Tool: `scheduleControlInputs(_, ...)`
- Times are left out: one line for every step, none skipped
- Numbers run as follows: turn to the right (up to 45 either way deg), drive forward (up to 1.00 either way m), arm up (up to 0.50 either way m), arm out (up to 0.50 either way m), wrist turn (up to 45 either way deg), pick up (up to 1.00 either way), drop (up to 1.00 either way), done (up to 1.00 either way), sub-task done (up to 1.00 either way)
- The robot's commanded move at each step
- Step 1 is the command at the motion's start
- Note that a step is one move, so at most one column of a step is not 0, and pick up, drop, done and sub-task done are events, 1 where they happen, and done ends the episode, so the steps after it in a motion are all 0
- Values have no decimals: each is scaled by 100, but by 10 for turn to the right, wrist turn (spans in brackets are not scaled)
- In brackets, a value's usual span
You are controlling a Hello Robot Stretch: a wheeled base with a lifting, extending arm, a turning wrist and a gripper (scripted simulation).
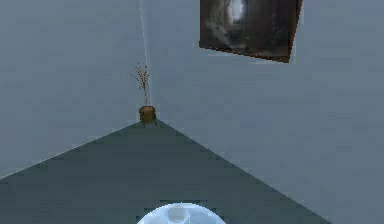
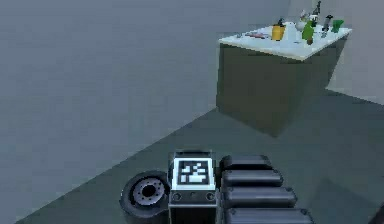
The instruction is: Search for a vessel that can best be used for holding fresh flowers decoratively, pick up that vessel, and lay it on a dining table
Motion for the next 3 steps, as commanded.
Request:
scheduleControlInputs(0,35,0,0,0,0,0,0,0)
scheduleControlInputs(-450,0,0,0,0,0,0,0,0)
scheduleControlInputs(-390,0,0,0,0,0,0,0,0)
